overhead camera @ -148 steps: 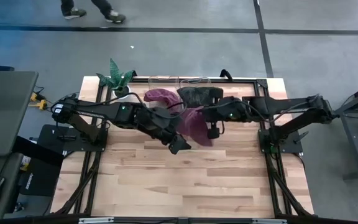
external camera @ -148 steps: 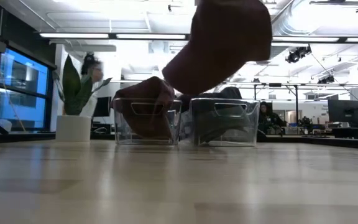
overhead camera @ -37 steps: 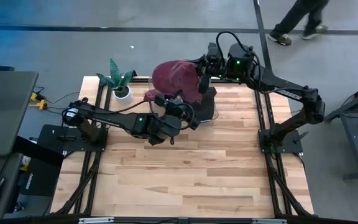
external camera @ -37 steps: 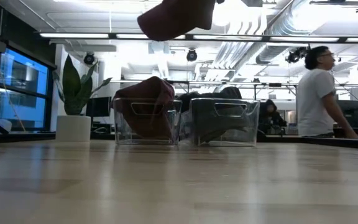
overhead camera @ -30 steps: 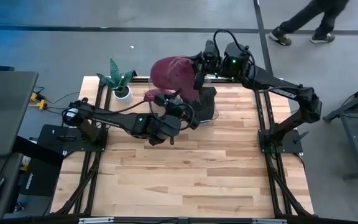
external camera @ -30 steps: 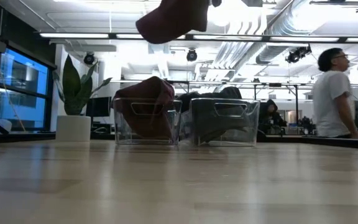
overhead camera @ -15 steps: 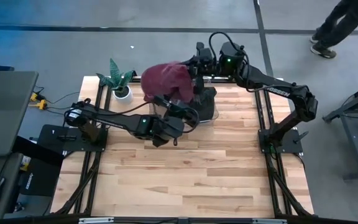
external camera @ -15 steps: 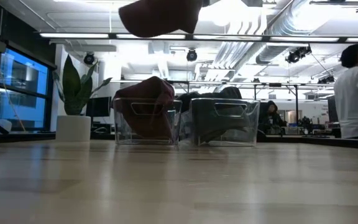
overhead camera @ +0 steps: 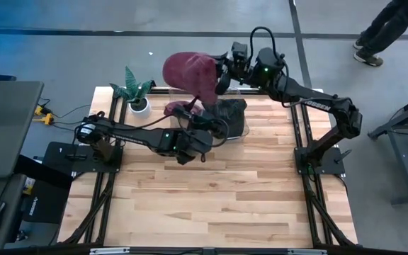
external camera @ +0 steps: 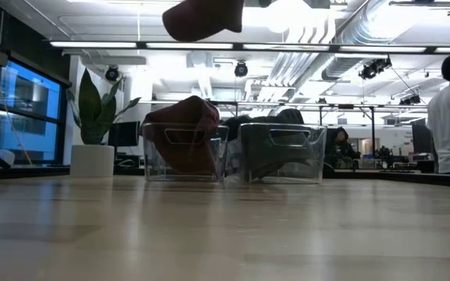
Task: Pick & Place hat
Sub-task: Put the dark red cap into the left transparent bin
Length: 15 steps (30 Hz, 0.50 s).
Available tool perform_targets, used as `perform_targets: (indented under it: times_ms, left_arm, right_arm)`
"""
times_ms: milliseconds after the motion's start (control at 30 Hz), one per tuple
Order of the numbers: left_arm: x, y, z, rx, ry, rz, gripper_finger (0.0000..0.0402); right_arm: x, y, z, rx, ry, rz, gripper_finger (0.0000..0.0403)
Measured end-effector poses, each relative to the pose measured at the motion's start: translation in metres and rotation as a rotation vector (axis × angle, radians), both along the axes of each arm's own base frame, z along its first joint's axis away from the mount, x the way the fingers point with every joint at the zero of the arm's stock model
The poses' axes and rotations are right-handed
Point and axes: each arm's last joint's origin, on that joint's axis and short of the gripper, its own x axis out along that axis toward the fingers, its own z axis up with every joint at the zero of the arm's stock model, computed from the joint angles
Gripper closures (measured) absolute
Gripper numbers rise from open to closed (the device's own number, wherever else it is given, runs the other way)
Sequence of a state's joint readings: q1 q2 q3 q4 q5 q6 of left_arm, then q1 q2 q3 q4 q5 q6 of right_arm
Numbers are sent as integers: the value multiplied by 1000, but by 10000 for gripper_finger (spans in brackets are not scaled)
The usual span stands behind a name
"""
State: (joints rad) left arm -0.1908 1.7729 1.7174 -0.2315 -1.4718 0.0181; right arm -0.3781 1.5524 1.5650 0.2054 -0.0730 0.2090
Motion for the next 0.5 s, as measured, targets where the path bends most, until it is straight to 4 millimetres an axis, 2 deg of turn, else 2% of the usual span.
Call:
perform_targets:
  times_ms: [500]
  left_arm:
    - [0,1,4,-1,-43,24,80]
  right_arm:
    - [1,5,4,53,-71,-156,403]
